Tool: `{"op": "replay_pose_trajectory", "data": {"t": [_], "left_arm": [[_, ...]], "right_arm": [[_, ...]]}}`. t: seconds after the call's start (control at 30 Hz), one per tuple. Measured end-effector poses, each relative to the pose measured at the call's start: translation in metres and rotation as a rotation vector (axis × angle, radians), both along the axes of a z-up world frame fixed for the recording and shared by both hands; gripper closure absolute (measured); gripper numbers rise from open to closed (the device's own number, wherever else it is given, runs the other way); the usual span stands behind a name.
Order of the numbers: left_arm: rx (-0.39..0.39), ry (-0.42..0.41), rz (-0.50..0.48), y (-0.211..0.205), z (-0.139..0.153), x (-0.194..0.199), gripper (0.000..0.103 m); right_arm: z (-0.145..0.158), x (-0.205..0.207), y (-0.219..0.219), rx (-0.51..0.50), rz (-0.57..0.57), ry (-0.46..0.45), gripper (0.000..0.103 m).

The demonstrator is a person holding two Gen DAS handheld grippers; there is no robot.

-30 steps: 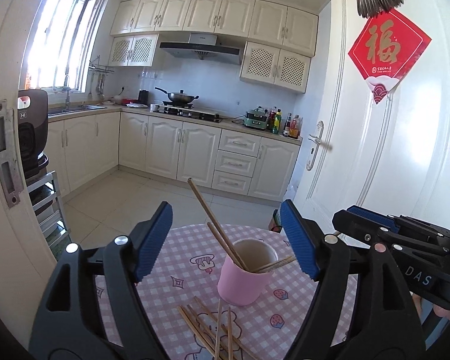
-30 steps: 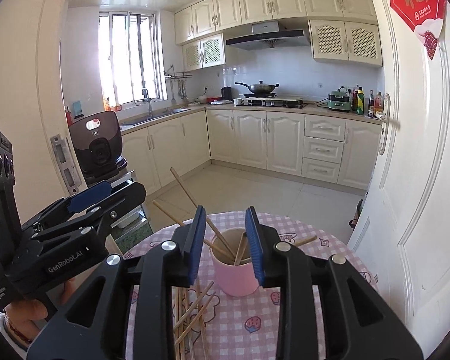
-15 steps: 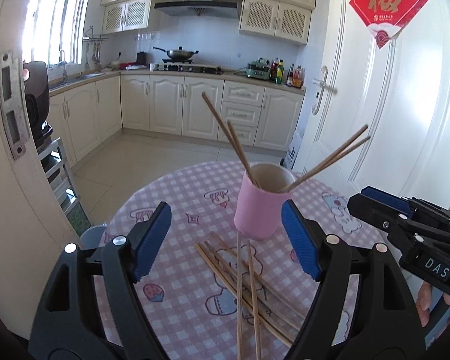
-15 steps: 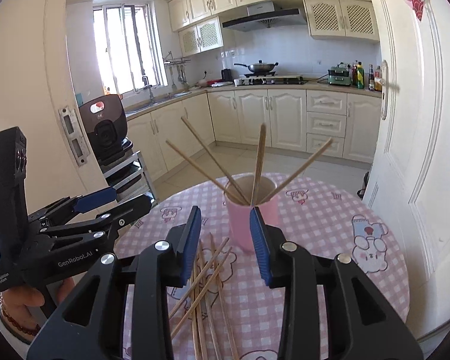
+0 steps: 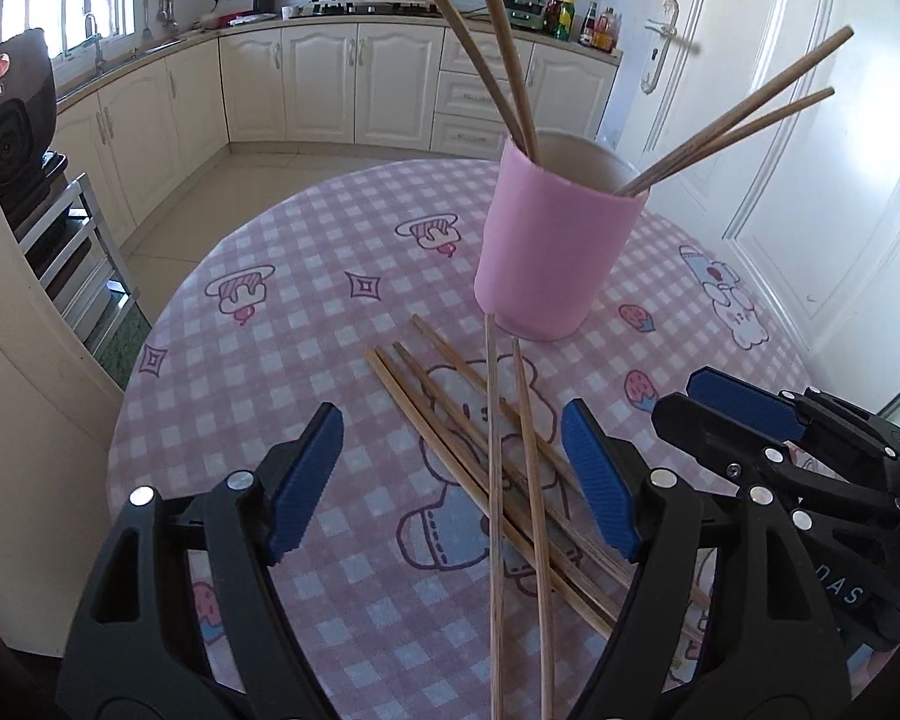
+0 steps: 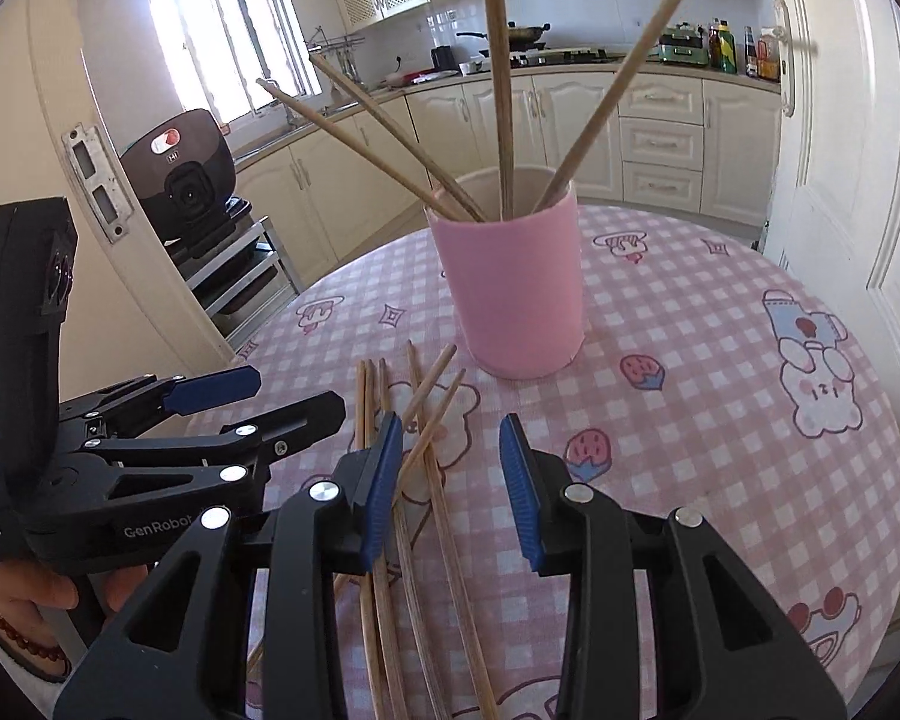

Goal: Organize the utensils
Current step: 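Return the left tool to the pile and grasp a chopstick while the right tool grasps another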

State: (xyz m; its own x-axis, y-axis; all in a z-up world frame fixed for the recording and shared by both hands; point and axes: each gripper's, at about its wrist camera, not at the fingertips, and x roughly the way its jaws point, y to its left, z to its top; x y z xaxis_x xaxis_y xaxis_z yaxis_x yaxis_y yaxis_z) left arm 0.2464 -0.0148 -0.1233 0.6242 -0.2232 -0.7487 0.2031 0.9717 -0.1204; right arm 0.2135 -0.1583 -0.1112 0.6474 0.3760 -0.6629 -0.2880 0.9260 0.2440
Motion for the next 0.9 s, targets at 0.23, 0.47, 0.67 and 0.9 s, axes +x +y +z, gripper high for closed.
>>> {"op": "replay_pose_trajectory", "data": {"t": [0.23, 0.47, 0.67, 0.9], "left_arm": [[0.031, 0.081, -0.047, -0.016, -0.028, 0.021, 0.056], [0.085, 0.101, -0.061, -0.026, -0.039, 0.033, 0.066], [0.096, 0.101, -0.064, -0.029, -0.040, 0.040, 0.084], [0.060, 0.109, -0.047, -0.020, -0.042, 0.045, 0.095]], "right_arm": [[-0.020, 0.010, -0.006, 0.015, 0.001, 0.059, 0.071], [-0.030, 0.018, -0.011, 0.055, 0.019, 0.108, 0.071], [-0.032, 0.025, -0.010, 0.105, 0.034, 0.137, 0.071], [-0.035, 0.040, 0.000, 0.128, 0.053, 0.177, 0.071]]}}
